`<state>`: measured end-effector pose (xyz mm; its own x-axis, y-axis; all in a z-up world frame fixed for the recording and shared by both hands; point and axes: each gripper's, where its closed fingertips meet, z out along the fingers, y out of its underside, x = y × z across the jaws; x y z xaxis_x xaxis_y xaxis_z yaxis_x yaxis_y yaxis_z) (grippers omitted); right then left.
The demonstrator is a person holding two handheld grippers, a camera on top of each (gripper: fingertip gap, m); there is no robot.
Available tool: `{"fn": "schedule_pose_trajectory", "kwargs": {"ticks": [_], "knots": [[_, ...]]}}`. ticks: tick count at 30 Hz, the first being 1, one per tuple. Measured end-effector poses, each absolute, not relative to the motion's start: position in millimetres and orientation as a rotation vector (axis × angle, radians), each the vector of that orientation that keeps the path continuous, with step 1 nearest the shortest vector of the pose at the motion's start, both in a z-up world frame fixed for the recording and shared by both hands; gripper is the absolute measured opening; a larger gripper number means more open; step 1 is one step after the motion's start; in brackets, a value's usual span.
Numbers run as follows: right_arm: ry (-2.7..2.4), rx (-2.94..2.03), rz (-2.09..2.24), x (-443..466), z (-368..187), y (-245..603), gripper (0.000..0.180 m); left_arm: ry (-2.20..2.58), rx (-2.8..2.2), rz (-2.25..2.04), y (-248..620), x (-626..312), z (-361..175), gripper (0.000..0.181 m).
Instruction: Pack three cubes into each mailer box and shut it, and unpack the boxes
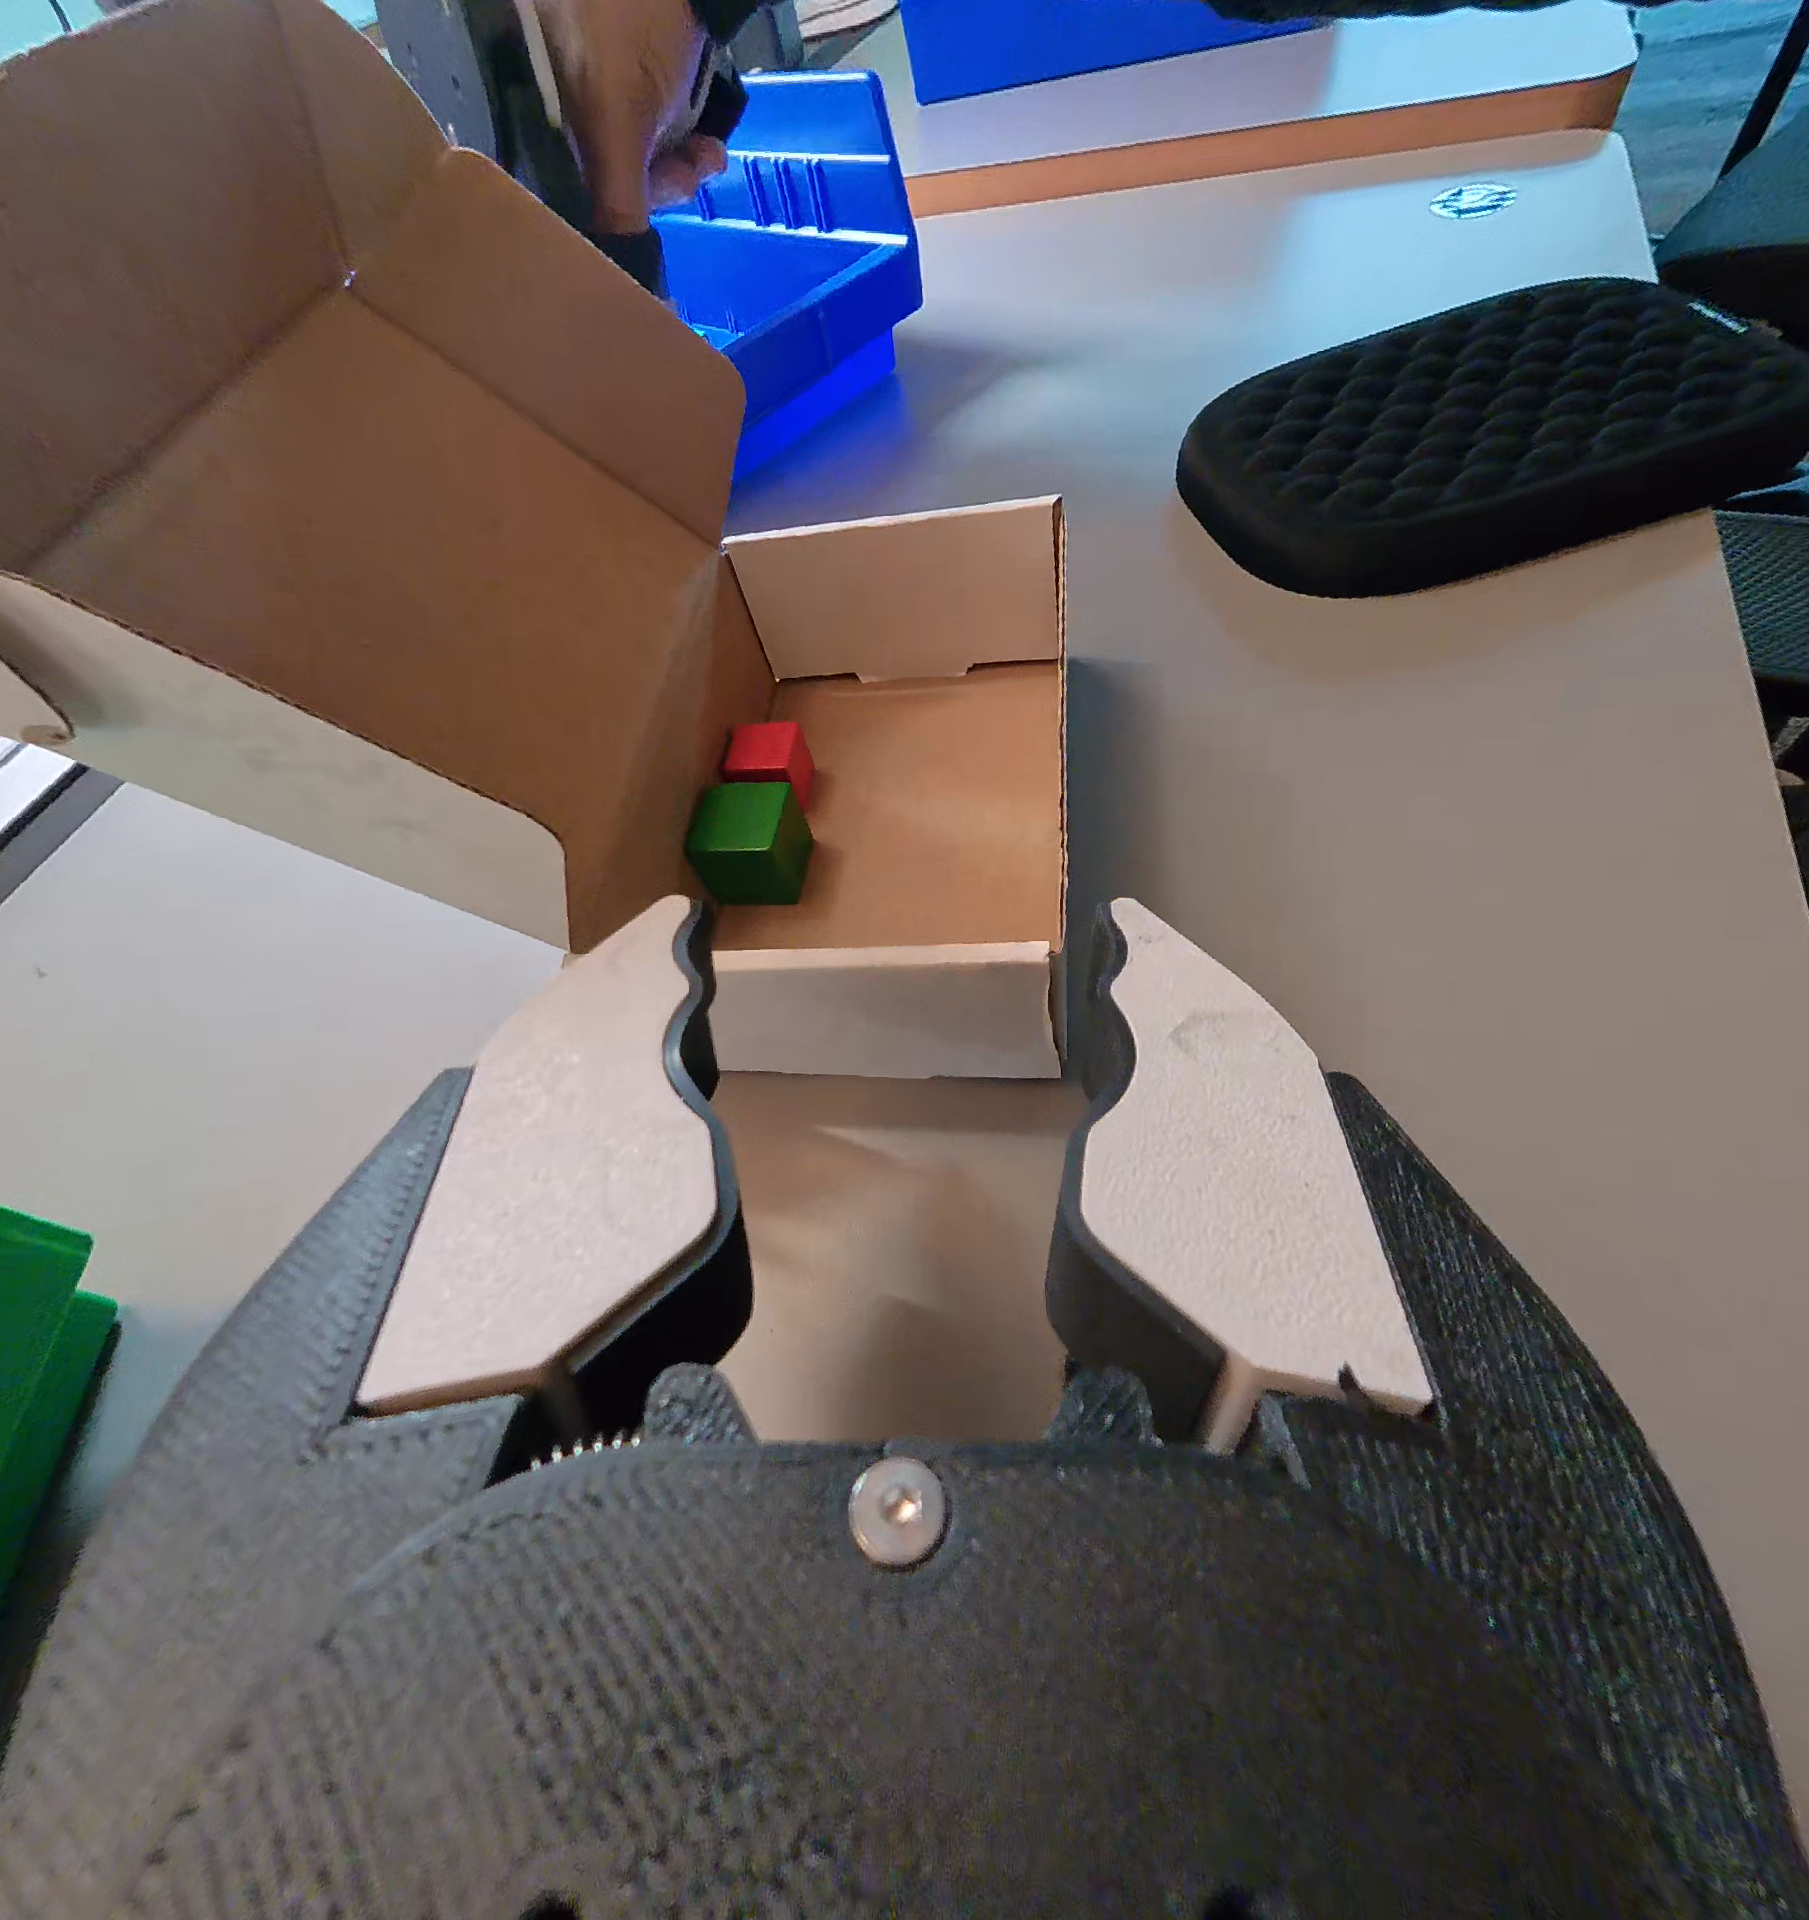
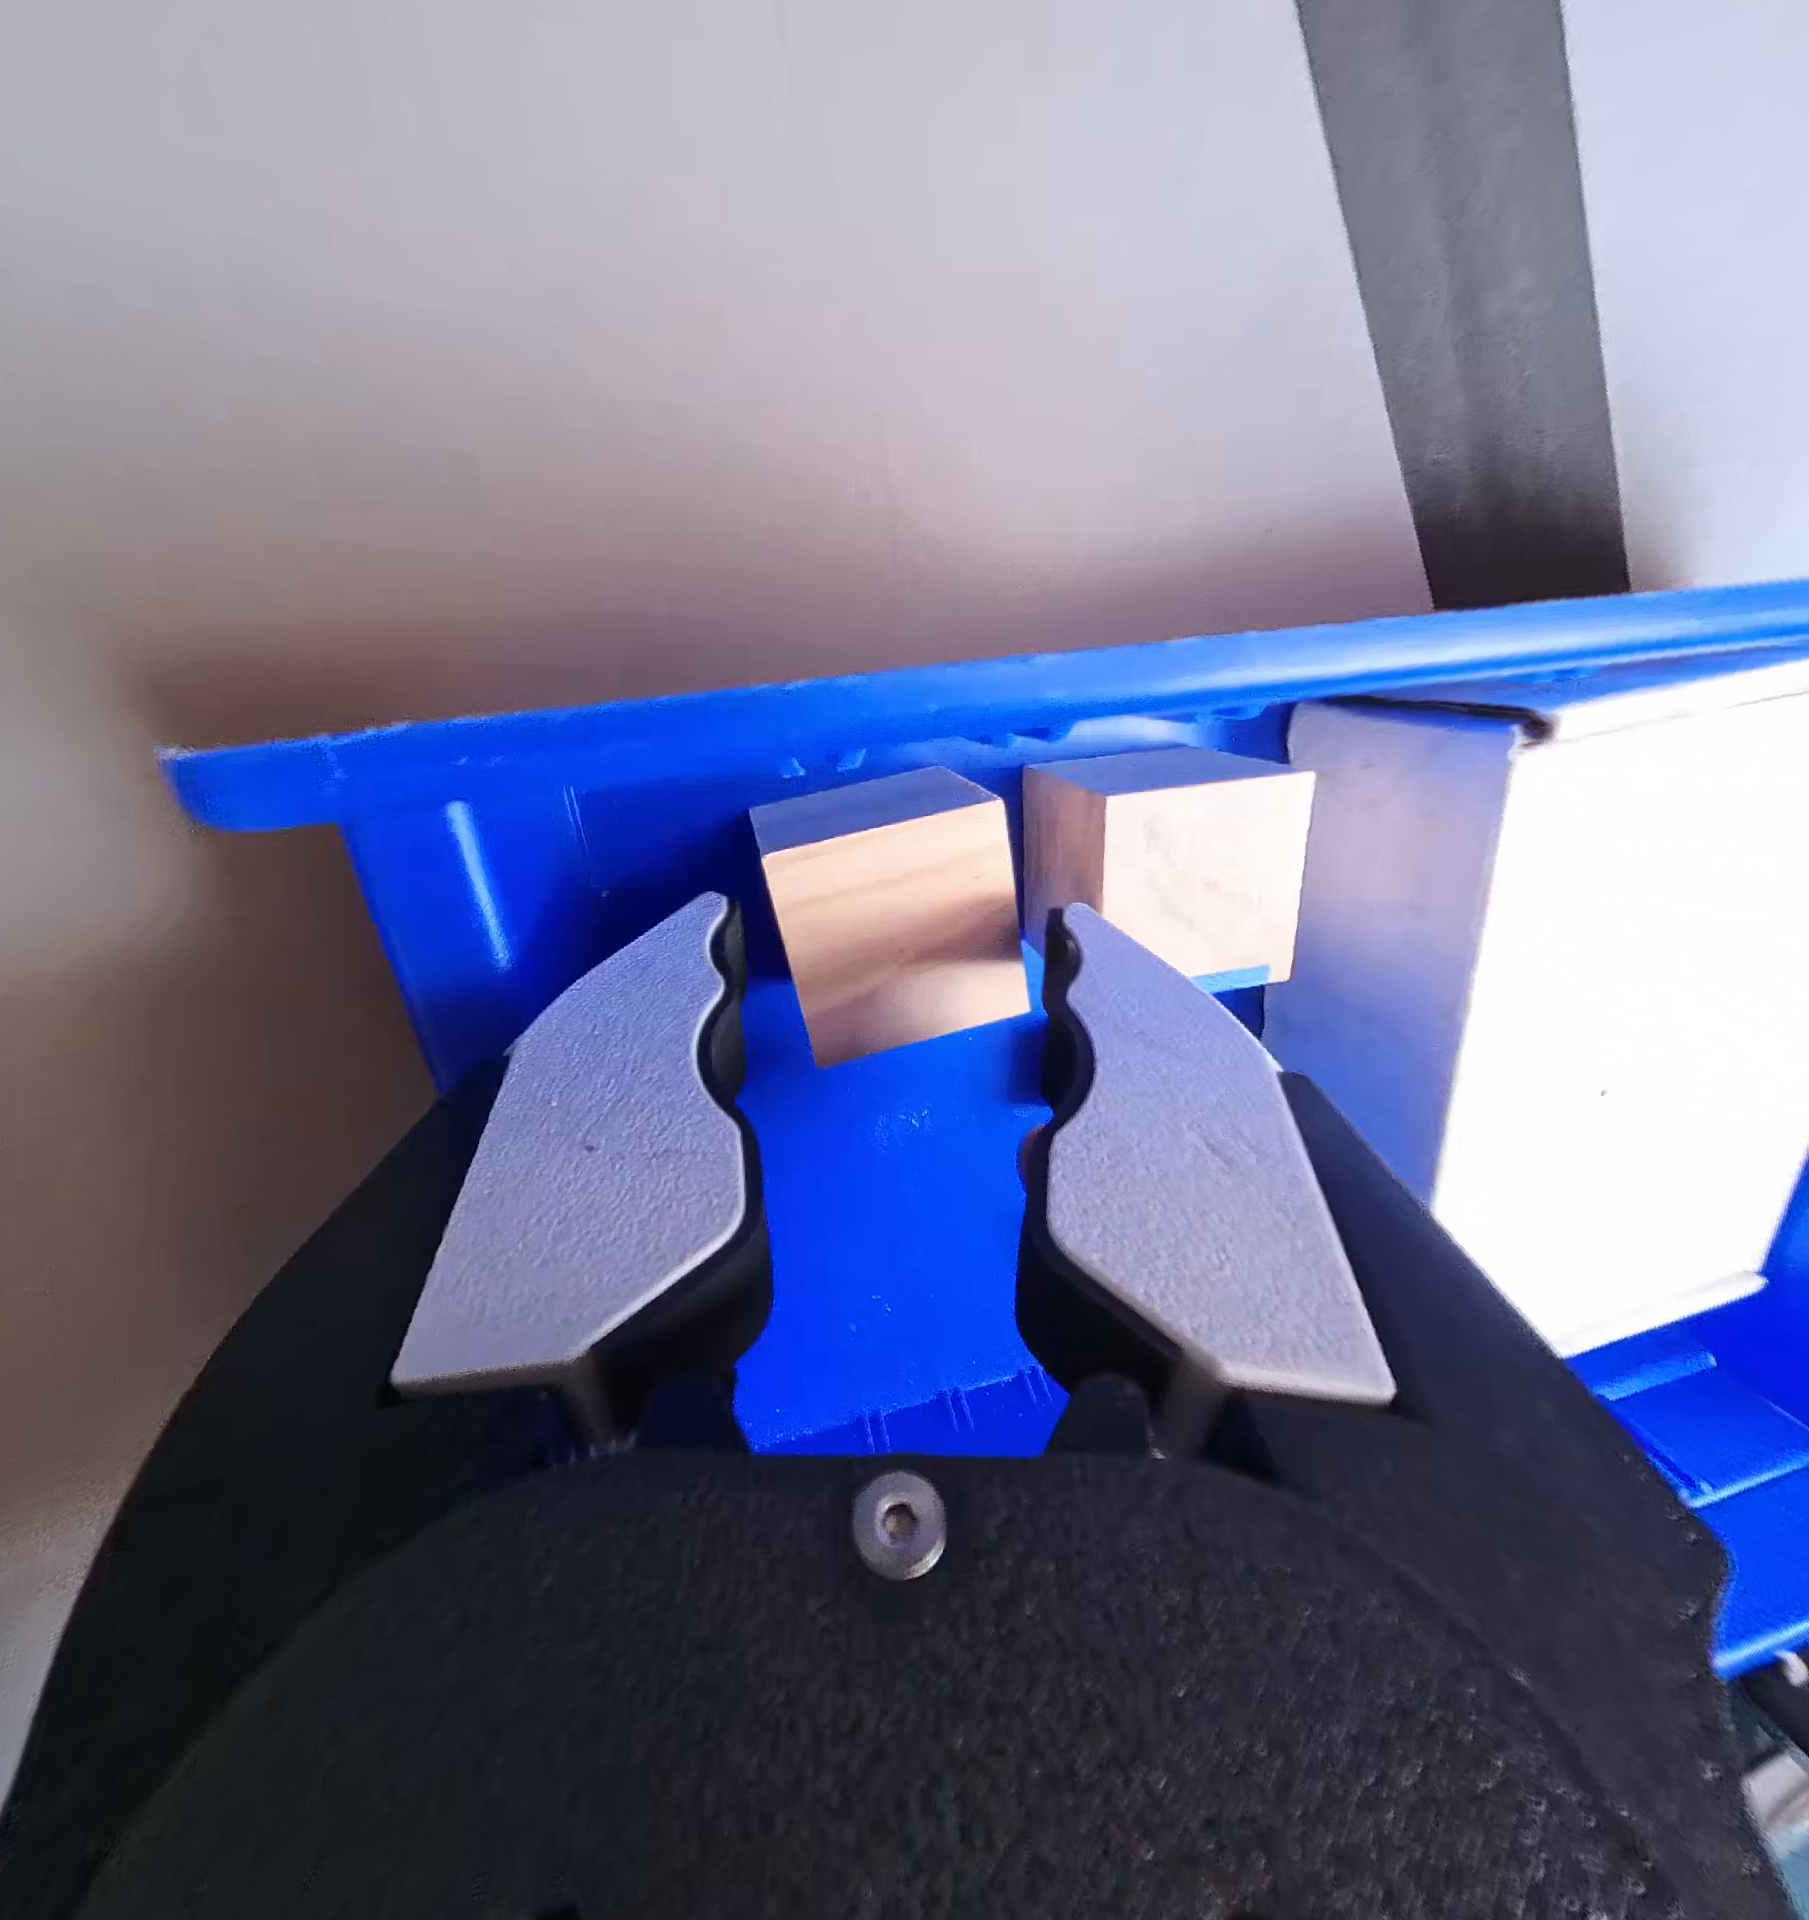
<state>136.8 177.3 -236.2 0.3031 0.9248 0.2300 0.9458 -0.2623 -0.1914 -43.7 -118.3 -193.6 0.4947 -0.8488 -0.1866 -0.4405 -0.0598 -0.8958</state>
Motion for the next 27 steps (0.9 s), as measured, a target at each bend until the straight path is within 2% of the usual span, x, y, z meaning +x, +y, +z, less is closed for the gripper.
{"fn": "schedule_pose_trajectory", "kwargs": {"ticks": [6, 12, 17, 21, 27], "knots": [[-1.641, -2.100, -0.026, 122, -185, 156, 0.057, 1.110, -1.686, -0.477, -118, -44, -194, 0.068], [-1.858, -1.768, 0.205, 84, -138, 34, 0.044, 1.097, -1.684, -0.471, -116, -46, -191, 0.068], [-2.186, -1.571, 0.197, 55, -175, -74, 0.042, 1.105, -1.683, -0.476, -117, -44, -192, 0.068], [-2.306, -1.437, 0.050, 35, -214, -100, 0.039, 1.114, -1.671, -0.461, -119, -44, -191, 0.068], [-2.346, -1.384, 0.005, 19, -229, -96, 0.008, 1.095, -1.667, -0.457, -118, -48, -187, 0.068]]}}
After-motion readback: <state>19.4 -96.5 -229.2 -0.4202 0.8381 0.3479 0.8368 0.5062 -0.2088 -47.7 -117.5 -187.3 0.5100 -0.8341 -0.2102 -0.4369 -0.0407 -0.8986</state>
